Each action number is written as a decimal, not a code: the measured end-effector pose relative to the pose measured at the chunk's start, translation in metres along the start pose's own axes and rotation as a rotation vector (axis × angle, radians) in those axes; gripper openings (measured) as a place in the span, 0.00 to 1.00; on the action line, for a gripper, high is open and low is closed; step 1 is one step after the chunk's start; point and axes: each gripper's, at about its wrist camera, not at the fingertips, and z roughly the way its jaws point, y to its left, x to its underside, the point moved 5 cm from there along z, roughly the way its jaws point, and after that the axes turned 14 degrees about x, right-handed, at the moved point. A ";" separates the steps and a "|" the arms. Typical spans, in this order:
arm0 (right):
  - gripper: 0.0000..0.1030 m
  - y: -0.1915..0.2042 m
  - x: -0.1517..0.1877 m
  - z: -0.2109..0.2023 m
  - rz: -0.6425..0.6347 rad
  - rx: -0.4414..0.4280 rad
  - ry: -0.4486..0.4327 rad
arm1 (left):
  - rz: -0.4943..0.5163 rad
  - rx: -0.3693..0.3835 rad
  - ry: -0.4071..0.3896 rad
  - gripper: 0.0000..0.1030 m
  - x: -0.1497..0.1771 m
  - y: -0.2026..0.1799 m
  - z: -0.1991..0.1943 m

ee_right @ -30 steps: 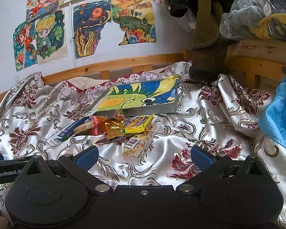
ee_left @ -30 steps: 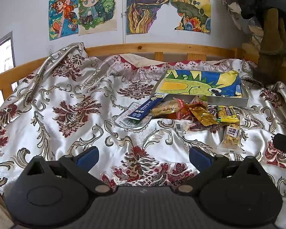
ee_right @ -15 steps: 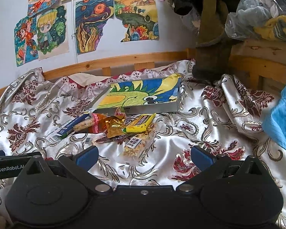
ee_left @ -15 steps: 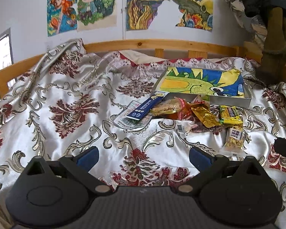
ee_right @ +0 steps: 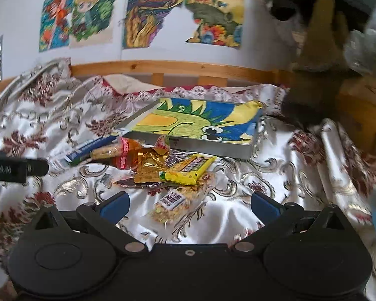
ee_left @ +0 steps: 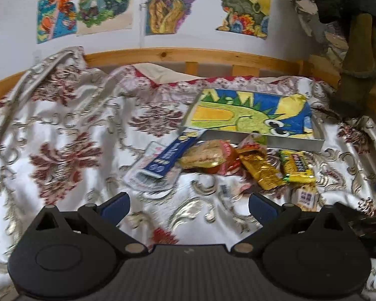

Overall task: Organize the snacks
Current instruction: 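Lower the left tool onto the gold foil packet and close it while the right tool approaches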

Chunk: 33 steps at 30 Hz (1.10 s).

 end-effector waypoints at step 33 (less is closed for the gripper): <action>0.77 0.037 0.022 0.090 0.046 -0.030 0.124 | -0.260 0.180 0.195 0.84 -0.033 -0.032 0.189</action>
